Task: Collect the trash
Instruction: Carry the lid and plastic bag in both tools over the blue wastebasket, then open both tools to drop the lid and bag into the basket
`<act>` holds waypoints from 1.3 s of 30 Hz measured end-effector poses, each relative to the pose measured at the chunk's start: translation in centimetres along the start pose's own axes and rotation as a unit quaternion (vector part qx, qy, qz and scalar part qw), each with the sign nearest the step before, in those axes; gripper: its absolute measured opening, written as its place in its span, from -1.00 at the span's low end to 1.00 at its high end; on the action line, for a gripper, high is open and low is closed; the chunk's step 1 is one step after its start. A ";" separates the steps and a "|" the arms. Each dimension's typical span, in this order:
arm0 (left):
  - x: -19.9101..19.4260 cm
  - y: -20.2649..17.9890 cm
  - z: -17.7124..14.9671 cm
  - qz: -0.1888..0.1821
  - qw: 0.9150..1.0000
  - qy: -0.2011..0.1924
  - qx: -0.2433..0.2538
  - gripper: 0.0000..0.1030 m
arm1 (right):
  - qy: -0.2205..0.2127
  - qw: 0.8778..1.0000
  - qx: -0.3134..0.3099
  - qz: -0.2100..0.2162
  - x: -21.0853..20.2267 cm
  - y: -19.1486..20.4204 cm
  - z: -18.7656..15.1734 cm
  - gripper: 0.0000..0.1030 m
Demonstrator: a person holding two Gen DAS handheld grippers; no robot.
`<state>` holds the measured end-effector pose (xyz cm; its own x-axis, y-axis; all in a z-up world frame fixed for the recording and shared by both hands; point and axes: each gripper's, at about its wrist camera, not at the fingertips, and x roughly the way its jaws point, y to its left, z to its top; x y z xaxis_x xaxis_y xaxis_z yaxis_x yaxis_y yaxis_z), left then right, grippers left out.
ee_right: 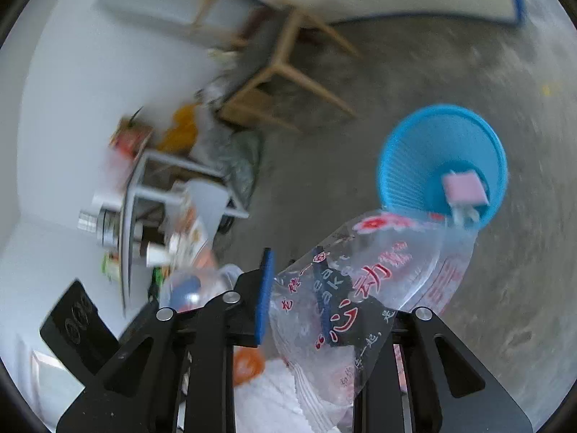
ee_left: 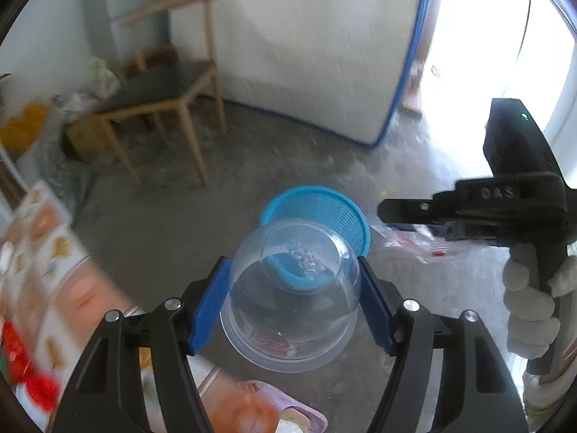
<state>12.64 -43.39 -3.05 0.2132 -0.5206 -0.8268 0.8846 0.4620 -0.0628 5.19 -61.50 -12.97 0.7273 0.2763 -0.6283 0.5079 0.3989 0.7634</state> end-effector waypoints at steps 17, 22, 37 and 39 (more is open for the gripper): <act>16.7 -1.1 7.4 -0.021 0.997 0.069 -0.031 0.45 | 0.010 0.979 0.195 -0.055 8.3 -12.6 9.2 0.28; 15.6 -1.0 8.0 -0.028 0.998 0.045 -0.038 0.63 | -0.011 0.982 0.175 -0.065 5.9 -12.5 8.4 0.28; -1.2 1.2 5.1 -0.056 0.994 -0.078 -0.042 0.64 | -0.084 0.989 0.016 -0.120 -3.0 -4.9 2.4 0.41; -4.5 1.6 3.5 -0.050 0.993 -0.102 -0.043 0.64 | -0.104 0.984 -0.042 -0.141 -4.4 -2.1 0.4 0.53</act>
<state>14.54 -42.86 2.49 0.2142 -0.6969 -0.6845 0.8683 0.4568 -0.1934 1.09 -63.90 -11.81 0.6458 -0.0374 -0.7626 0.6701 0.5065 0.5426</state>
